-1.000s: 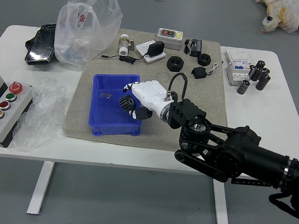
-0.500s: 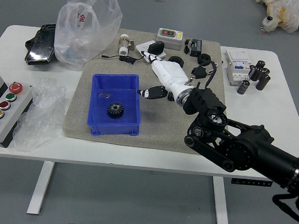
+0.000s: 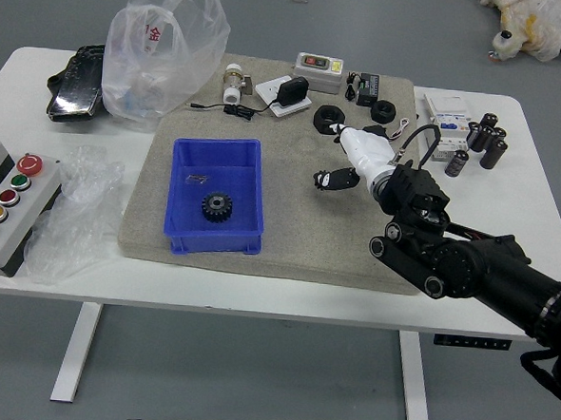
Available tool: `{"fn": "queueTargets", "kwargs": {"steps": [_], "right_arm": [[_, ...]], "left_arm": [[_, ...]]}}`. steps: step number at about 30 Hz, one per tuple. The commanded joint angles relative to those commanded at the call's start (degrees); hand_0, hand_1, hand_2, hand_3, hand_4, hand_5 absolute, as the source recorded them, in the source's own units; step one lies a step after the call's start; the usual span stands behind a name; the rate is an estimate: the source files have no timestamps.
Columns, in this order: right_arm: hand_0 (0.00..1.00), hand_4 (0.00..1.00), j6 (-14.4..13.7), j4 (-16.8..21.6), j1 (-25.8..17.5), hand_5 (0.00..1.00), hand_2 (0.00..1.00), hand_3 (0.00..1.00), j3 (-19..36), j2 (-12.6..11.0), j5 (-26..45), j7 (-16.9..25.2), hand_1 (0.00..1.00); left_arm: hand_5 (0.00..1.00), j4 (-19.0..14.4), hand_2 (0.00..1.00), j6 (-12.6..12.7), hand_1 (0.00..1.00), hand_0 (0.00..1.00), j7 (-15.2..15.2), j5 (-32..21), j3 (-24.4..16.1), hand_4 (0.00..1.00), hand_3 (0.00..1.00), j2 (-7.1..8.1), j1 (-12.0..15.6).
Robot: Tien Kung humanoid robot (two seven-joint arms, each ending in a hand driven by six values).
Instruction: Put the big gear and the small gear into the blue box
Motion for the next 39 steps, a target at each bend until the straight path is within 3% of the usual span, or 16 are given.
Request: {"fn": "queueTargets", "kwargs": {"steps": [4,5,10,11,16,17,24,33,34,35,39], "right_arm": [[0.412,0.781,-0.29,-2.77,0.32,0.227,0.756,0.841,-3.62,0.77,3.83,0.84,0.675],[0.369,0.491,-0.50,-3.12,0.35,0.154,0.575,0.656,-4.40,0.91,4.66,1.02,0.595],[0.369,0.491,-1.67,-3.45,0.47,0.154,0.575,0.656,-6.66,1.47,6.88,1.56,0.595],[0.337,0.484,-1.96,-3.40,0.50,0.040,0.413,0.493,-7.09,1.61,7.25,1.69,0.511],[0.337,0.484,-3.24,-3.15,0.49,0.040,0.413,0.493,-8.57,1.99,8.65,2.43,0.511],[0.329,0.422,-3.34,-3.12,0.49,0.060,0.358,0.420,-8.75,2.02,8.81,2.49,0.498],[0.332,0.388,-3.93,-2.41,0.58,0.042,0.347,0.412,-7.74,1.30,7.84,2.81,0.499],[0.331,0.362,-3.43,6.81,3.20,0.065,0.318,0.411,2.56,-3.83,-1.96,1.10,0.494],[0.331,0.362,-3.44,8.11,3.31,0.065,0.318,0.411,3.61,-4.15,-2.60,1.06,0.494],[0.327,0.343,-3.51,9.70,3.33,0.018,0.212,0.413,4.73,-4.40,-3.05,1.07,0.449],[0.327,0.343,-4.35,15.87,2.61,0.018,0.212,0.413,5.53,-4.36,-2.39,1.84,0.449]], "left_arm": [[0.313,-0.01,0.537,-0.01,0.570,0.662,-0.03,-0.02,0.06,0.668,0.677,-0.04,-0.12],[0.311,-0.01,0.538,-0.02,0.570,0.662,-0.02,0.02,0.03,0.667,0.677,-0.04,-0.13],[0.311,-0.03,0.538,-0.04,0.570,0.662,0.06,0.11,-0.03,0.667,0.677,-0.03,-0.10],[0.313,-0.04,0.538,-0.05,0.570,0.662,0.07,0.14,-0.05,0.668,0.677,-0.04,-0.11],[0.313,-0.07,0.538,-0.06,0.570,0.662,0.07,0.08,0.03,0.668,0.677,-0.10,-0.15],[0.312,-0.07,0.538,-0.07,0.571,0.662,0.09,0.11,0.00,0.667,0.677,-0.10,-0.15],[0.312,-0.10,0.538,-0.05,0.570,0.662,0.06,-0.09,0.13,0.667,0.676,-0.17,-0.21],[0.309,-0.10,0.538,-0.05,0.571,0.662,0.15,0.05,-0.06,0.665,0.676,-0.19,-0.19],[0.309,-0.10,0.538,-0.05,0.571,0.662,0.16,0.08,-0.09,0.665,0.676,-0.19,-0.18],[0.309,-0.10,0.538,-0.05,0.571,0.662,0.17,0.09,-0.12,0.665,0.676,-0.20,-0.18],[0.309,-0.10,0.538,-0.06,0.571,0.662,0.23,0.17,-0.22,0.665,0.676,-0.21,-0.15]]}}
